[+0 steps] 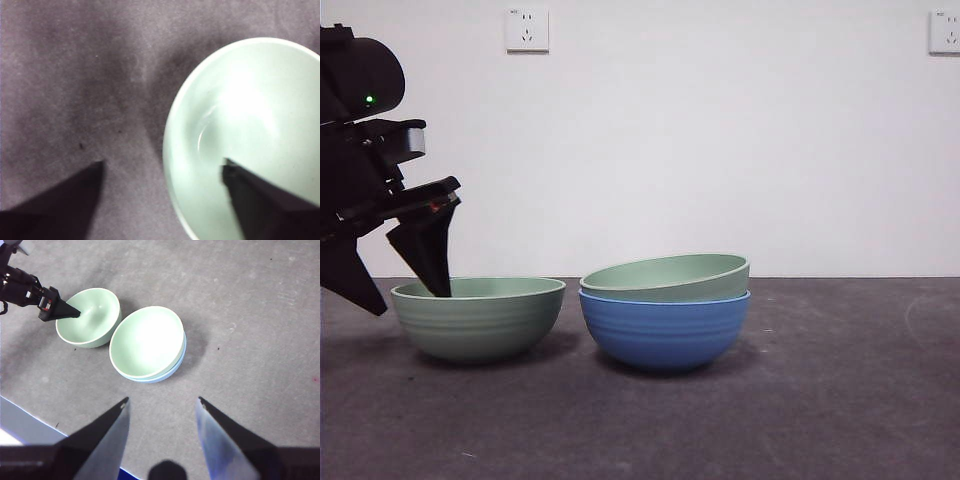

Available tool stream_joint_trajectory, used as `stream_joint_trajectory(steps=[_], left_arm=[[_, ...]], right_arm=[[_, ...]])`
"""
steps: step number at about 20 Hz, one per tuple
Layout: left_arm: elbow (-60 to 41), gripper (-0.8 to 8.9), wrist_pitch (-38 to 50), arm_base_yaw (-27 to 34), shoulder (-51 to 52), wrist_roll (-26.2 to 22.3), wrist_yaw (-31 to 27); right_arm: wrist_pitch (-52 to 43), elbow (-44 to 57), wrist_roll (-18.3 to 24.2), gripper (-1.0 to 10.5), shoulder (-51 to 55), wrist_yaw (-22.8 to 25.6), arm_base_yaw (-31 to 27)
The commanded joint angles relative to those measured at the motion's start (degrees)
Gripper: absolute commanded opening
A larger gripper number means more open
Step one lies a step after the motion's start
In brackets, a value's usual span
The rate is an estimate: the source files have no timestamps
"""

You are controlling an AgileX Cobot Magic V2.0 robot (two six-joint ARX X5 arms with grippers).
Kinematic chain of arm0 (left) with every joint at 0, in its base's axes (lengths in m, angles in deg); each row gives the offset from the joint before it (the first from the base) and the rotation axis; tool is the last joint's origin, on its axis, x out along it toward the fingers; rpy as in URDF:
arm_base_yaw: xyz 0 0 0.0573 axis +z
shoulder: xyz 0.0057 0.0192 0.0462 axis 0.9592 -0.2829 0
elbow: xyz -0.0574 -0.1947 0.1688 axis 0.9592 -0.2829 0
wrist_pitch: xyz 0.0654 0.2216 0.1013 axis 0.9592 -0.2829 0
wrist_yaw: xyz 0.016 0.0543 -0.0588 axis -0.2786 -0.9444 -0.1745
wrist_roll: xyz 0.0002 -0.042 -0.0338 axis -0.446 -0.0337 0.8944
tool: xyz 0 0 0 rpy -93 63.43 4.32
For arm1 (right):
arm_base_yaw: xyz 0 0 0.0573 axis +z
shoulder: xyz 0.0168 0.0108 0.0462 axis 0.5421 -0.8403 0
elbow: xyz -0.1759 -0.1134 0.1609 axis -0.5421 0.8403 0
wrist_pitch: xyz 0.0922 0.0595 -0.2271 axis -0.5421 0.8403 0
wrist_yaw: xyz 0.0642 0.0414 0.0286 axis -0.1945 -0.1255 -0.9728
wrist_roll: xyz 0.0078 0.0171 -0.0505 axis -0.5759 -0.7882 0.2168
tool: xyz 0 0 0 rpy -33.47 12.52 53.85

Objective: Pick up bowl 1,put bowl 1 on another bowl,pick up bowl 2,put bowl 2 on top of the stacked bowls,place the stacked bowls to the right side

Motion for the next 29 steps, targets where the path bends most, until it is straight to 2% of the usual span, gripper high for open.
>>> stream_joint_trajectory(steps=[1, 10, 17, 21, 25, 29], left_arm=[[-0.04, -0.09, 0.15, -0.35, -0.26, 1.97, 0.28], [-0.02, -0.08, 0.13, -0.50, 0.39, 2.95, 0.20], [1.33, -0.08, -3.21, -1.57, 9.70, 2.99, 0.26], [10.95, -0.08, -11.32, -7.19, 11.32, 2.91, -0.15], [19.34, -0.08, -11.91, -14.91, 9.84, 2.95, -4.31], [24.41, -0.08, -12.74, -19.19, 2.78, 2.97, -4.74]], right_arm=[[-0.07, 0.02, -0.35, 2.2, 0.00, 0.17, 0.04], [0.46, 0.02, -0.33, 2.2, -0.02, 0.17, 0.04], [0.52, 0.04, -0.33, 2.2, -0.02, 0.15, 0.04], [0.55, 0.02, -0.33, 2.2, -0.02, 0.13, 0.04], [0.96, 0.02, -0.31, 2.2, -0.02, 0.11, 0.04], [2.03, 0.04, -0.31, 2.2, -0.02, 0.13, 0.04]])
